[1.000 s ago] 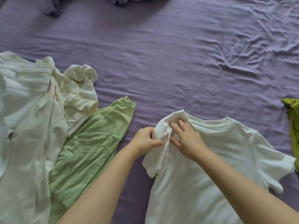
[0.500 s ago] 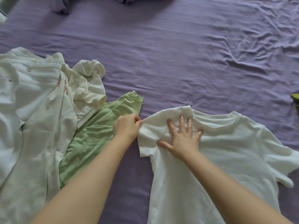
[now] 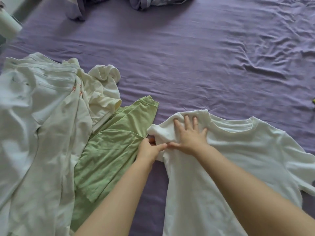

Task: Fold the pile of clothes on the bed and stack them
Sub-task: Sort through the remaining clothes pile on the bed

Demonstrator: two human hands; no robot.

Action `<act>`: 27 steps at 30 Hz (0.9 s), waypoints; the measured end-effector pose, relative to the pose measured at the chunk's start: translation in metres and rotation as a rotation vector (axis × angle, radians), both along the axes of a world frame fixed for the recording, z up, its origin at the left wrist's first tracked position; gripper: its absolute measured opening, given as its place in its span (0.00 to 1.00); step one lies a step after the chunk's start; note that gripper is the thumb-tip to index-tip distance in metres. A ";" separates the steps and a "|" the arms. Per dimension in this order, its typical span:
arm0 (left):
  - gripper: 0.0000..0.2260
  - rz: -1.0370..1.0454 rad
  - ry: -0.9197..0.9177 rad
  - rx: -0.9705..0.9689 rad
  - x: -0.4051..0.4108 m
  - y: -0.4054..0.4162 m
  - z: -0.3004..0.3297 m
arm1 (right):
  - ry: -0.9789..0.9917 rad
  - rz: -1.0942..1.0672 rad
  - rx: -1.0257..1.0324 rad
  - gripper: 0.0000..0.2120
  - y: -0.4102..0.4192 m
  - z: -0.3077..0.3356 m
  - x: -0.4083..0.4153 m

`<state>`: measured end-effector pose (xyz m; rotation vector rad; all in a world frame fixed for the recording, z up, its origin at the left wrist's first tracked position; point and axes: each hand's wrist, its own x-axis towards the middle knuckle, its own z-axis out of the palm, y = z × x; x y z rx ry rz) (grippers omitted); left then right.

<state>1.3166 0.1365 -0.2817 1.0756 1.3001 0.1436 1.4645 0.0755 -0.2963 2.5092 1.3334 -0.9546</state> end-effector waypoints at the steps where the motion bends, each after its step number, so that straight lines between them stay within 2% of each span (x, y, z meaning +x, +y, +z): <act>1: 0.14 -0.013 0.023 0.013 0.000 -0.003 -0.001 | 0.019 0.002 0.023 0.49 -0.003 0.002 0.003; 3: 0.12 -0.009 0.073 0.093 -0.001 -0.008 -0.002 | -0.029 0.011 0.117 0.45 -0.020 0.003 0.000; 5: 0.15 0.066 0.037 0.125 -0.001 -0.010 -0.002 | -0.170 0.019 0.216 0.37 -0.041 0.000 -0.008; 7: 0.20 0.126 -0.019 0.076 0.000 -0.010 -0.003 | -0.226 0.013 0.172 0.32 -0.053 -0.006 -0.013; 9: 0.22 0.106 -0.021 -0.005 0.001 -0.010 -0.008 | -0.179 -0.038 0.047 0.35 -0.048 -0.009 -0.010; 12: 0.09 0.008 0.043 0.029 -0.003 -0.008 -0.012 | -0.092 -0.113 -0.046 0.42 -0.026 -0.006 0.006; 14: 0.05 0.019 0.092 0.145 -0.009 -0.006 -0.014 | -0.065 -0.135 -0.022 0.41 -0.027 -0.002 0.010; 17: 0.10 0.088 0.089 0.208 -0.021 -0.011 -0.013 | -0.127 -0.066 0.105 0.35 -0.061 0.004 -0.010; 19: 0.14 0.191 0.029 0.077 -0.029 -0.026 -0.008 | -0.132 -0.019 0.151 0.33 -0.101 0.002 -0.034; 21: 0.13 0.203 0.032 -0.060 -0.039 -0.047 -0.004 | -0.109 -0.008 0.127 0.32 -0.145 0.001 -0.058; 24: 0.09 0.073 0.101 -0.215 -0.061 -0.090 -0.001 | -0.084 -0.006 0.101 0.32 -0.208 0.015 -0.084; 27: 0.16 -0.067 0.150 -0.296 -0.084 -0.129 -0.002 | -0.115 -0.024 0.145 0.32 -0.267 0.026 -0.099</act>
